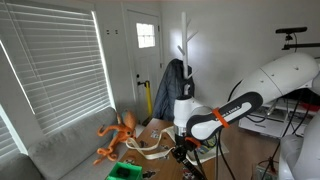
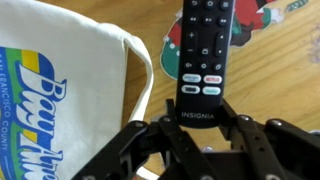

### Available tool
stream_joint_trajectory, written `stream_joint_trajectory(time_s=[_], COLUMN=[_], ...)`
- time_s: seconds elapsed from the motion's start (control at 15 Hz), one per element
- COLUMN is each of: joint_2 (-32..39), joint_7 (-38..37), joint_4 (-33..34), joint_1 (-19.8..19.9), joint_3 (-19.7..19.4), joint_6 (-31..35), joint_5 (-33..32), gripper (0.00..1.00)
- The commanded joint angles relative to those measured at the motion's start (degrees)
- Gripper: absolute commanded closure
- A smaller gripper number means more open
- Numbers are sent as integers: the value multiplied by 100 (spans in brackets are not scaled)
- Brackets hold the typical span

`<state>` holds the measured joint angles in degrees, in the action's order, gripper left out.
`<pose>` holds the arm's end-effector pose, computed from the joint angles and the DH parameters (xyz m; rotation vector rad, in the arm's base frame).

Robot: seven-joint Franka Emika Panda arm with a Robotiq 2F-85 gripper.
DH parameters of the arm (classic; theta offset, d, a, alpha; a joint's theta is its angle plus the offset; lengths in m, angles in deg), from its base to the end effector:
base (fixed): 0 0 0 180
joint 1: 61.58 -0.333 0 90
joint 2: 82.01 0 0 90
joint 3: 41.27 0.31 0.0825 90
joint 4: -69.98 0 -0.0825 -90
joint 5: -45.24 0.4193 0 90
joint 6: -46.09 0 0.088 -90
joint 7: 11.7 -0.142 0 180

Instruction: Remove the remote controller from the green storage box and put it on the table

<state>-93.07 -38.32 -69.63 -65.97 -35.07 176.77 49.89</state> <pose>0.4852 0.0935 0.3172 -3.0474 0.5124 -0.0331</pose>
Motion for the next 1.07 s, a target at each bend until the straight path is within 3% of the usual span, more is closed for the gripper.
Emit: stream_joint_trajectory(time_s=[0.0,0.4,0.47,0.53,0.8,1.0], joint_2=[177,276,284,285,107,-686], joint_7=[260,280,254,249,184,599], joint_4=[28,27,33,38,47,-74], joint_1=[-49,-71,-67,-67,-54,-145], joint_3=[45,98,106,112,132,144], joint_6=[-87,-251,-285,-321,-399,-289], joint_5=[211,117,98,89,6,127], gripper=[82,82,51,31,4,0])
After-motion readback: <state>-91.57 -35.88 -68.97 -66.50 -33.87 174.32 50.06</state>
